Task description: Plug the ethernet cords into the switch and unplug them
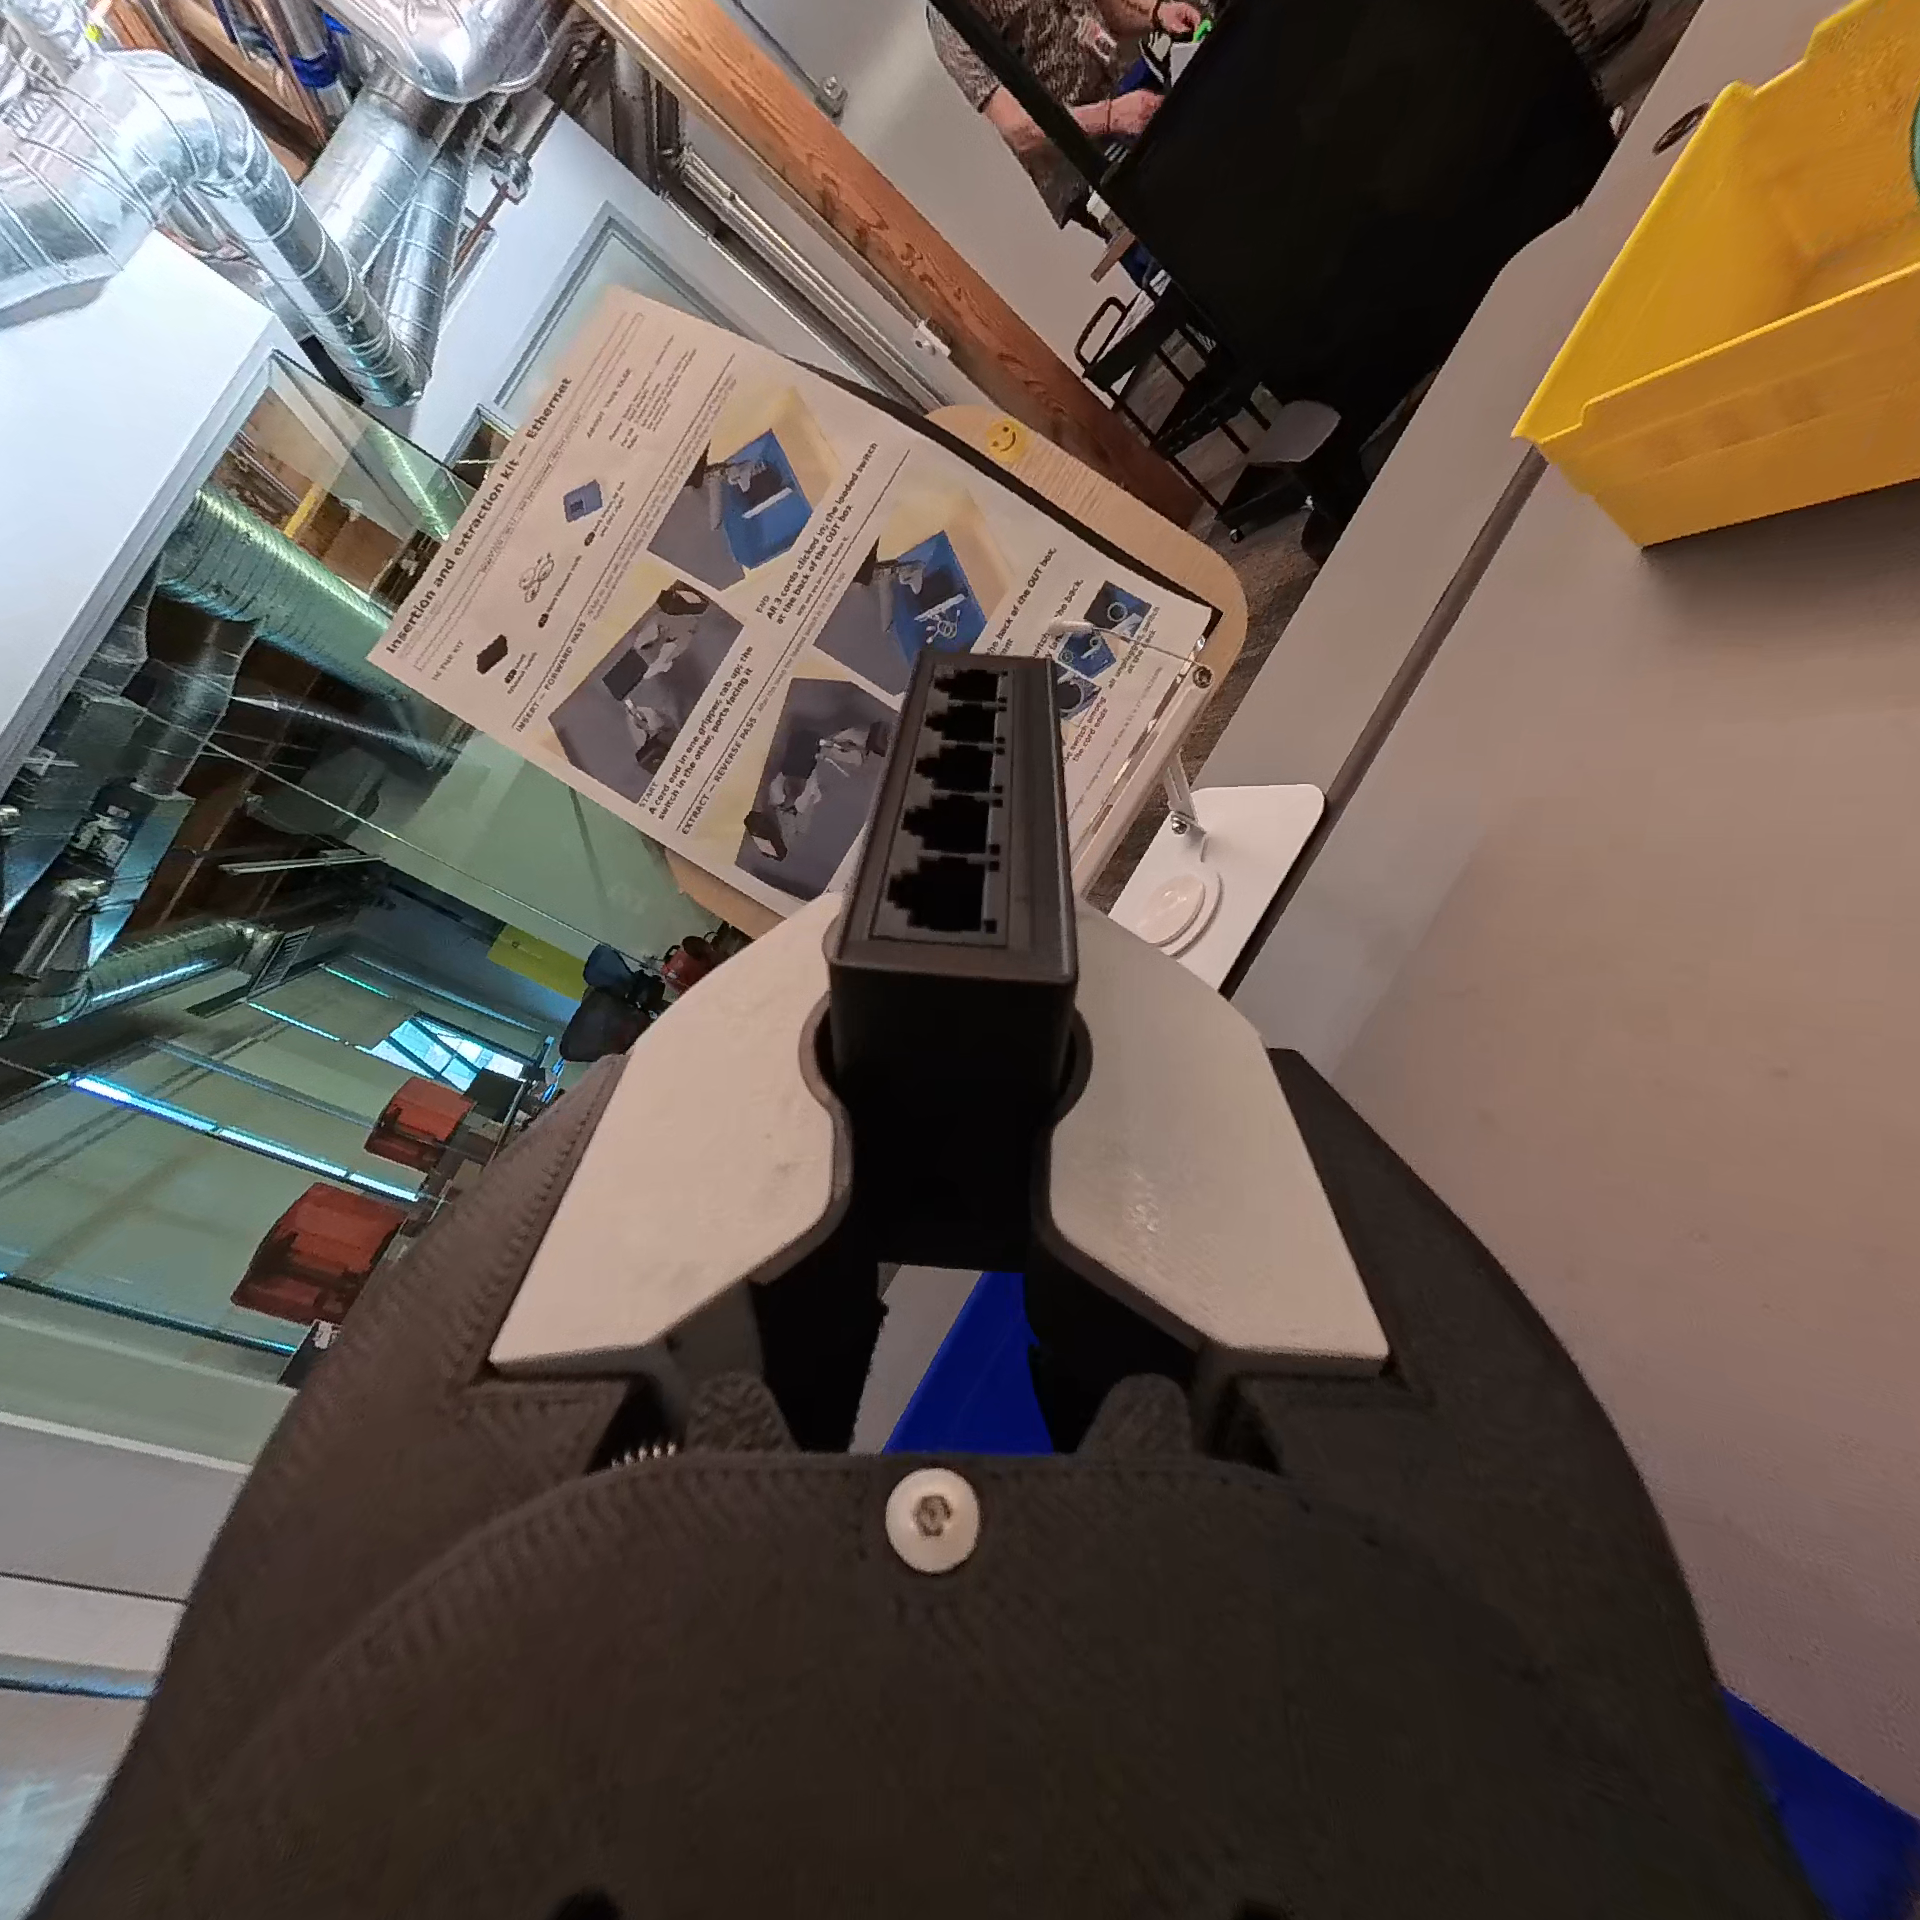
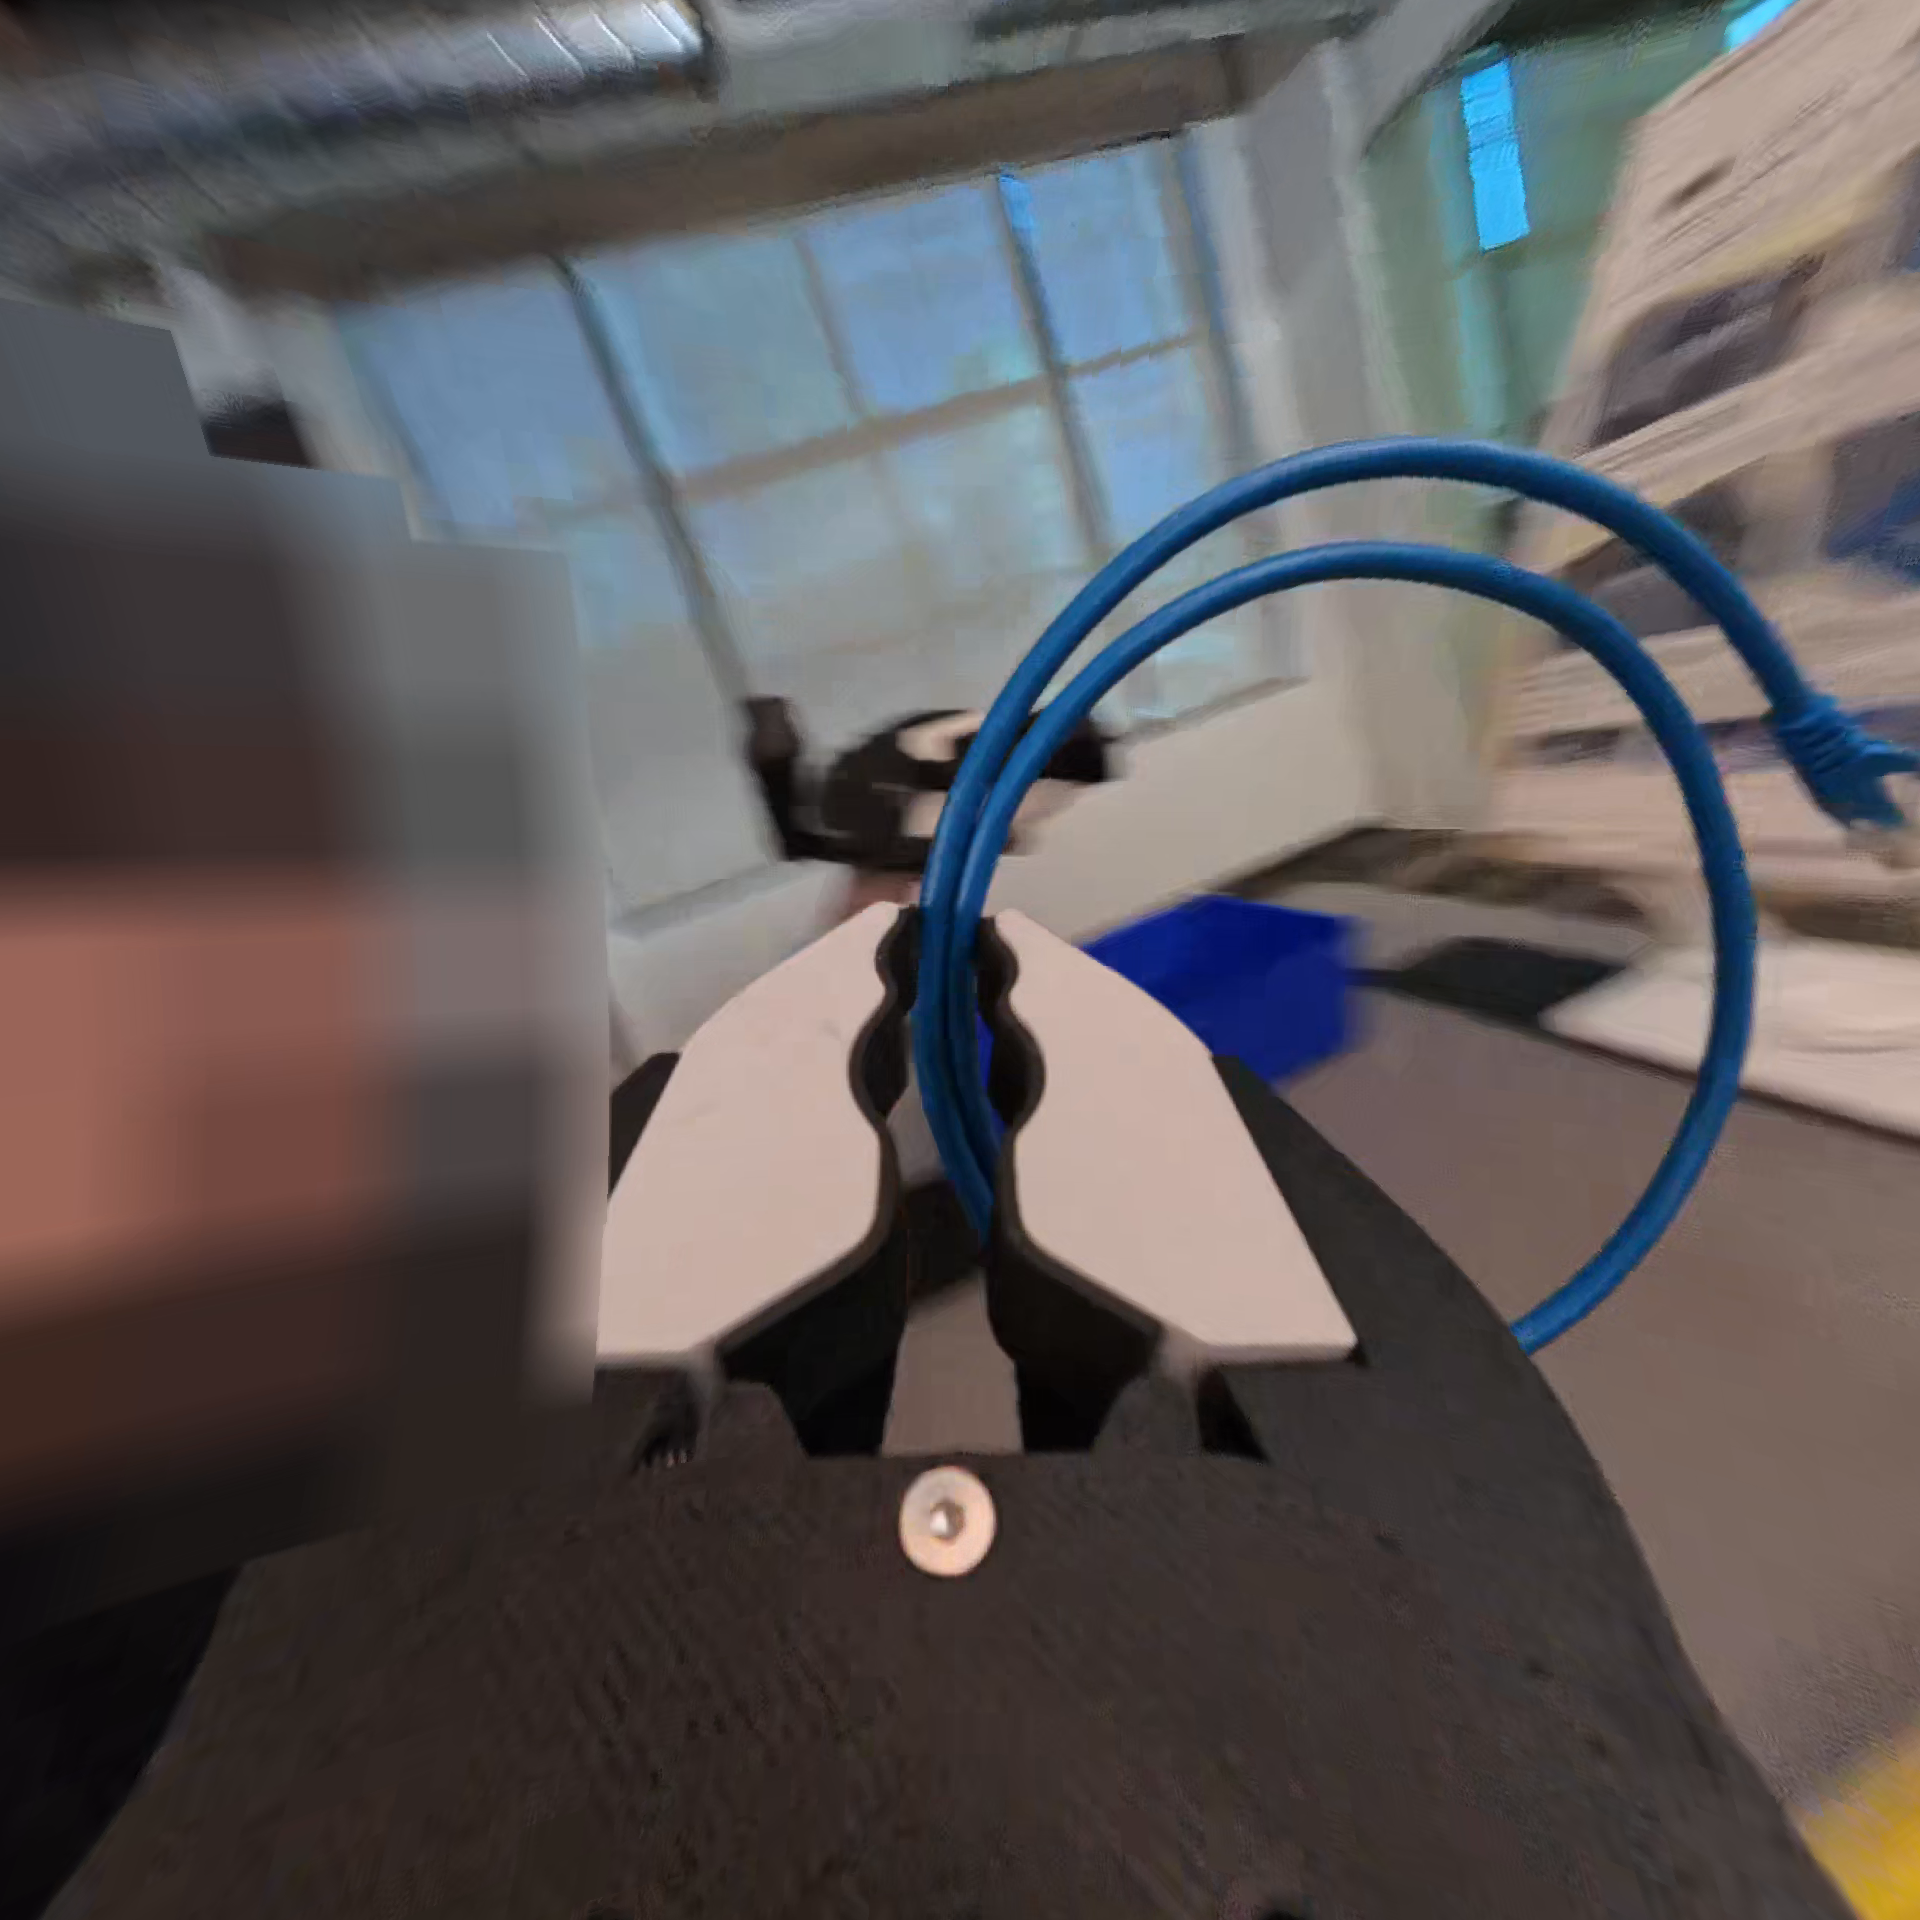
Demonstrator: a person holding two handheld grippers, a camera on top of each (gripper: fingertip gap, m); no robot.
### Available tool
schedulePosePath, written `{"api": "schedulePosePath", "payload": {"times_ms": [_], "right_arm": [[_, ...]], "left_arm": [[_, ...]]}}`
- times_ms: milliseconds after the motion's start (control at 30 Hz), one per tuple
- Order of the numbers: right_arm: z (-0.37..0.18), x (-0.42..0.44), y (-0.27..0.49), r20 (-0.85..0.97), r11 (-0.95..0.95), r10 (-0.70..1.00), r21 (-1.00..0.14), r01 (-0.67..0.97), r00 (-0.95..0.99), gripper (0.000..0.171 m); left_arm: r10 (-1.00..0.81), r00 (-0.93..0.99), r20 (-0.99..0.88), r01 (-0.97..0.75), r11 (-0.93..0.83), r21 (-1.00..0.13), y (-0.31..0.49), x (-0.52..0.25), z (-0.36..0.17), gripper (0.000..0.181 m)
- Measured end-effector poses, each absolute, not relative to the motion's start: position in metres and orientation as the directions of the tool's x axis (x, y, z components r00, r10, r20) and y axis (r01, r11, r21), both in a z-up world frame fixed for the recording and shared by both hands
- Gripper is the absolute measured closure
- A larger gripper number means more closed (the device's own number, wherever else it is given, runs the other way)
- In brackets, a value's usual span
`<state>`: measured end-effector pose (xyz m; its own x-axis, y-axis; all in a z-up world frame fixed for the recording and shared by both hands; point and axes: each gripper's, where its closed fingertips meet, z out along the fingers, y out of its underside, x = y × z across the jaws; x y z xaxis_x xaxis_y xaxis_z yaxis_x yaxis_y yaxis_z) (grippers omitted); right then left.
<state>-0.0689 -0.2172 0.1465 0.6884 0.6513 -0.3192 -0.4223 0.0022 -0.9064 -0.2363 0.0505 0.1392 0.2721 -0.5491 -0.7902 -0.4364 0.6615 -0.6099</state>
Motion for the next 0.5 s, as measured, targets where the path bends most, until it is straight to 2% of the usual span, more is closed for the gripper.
{"api": "schedulePosePath", "payload": {"times_ms": [33, 100, 200, 367, 433, 500], "right_arm": [[0.150, -0.048, -0.215, -0.219, 0.046, 0.541, -0.956, -0.288, 0.812, 0.160], [0.141, 0.002, -0.209, -0.008, 0.003, 0.269, -1.000, -0.009, 0.963, 0.160], [0.103, 0.065, -0.202, 0.176, -0.211, 0.027, -0.961, 0.178, 0.984, 0.159], [-0.019, 0.103, -0.187, 0.213, -0.579, -0.008, -0.797, 0.170, 0.977, 0.159], [-0.059, 0.105, -0.181, 0.221, -0.664, 0.010, -0.727, 0.172, 0.975, 0.159], [-0.084, 0.093, -0.174, 0.156, -0.701, 0.065, -0.695, 0.157, 0.986, 0.159]], "left_arm": [[-0.549, 0.269, -0.792, -0.439, 0.662, -0.608, 0.050, -0.235, 0.138, 0.151], [-0.545, 0.262, -0.796, -0.443, 0.665, -0.601, 0.049, -0.233, 0.137, 0.151], [-0.540, 0.249, -0.804, -0.451, 0.670, -0.590, 0.047, -0.229, 0.134, 0.151], [-0.531, 0.232, -0.815, -0.468, 0.674, -0.572, 0.046, -0.223, 0.129, 0.150], [-0.532, 0.225, -0.816, -0.469, 0.675, -0.569, 0.045, -0.222, 0.128, 0.151], [-0.529, 0.220, -0.819, -0.469, 0.679, -0.565, 0.044, -0.221, 0.127, 0.151]]}}
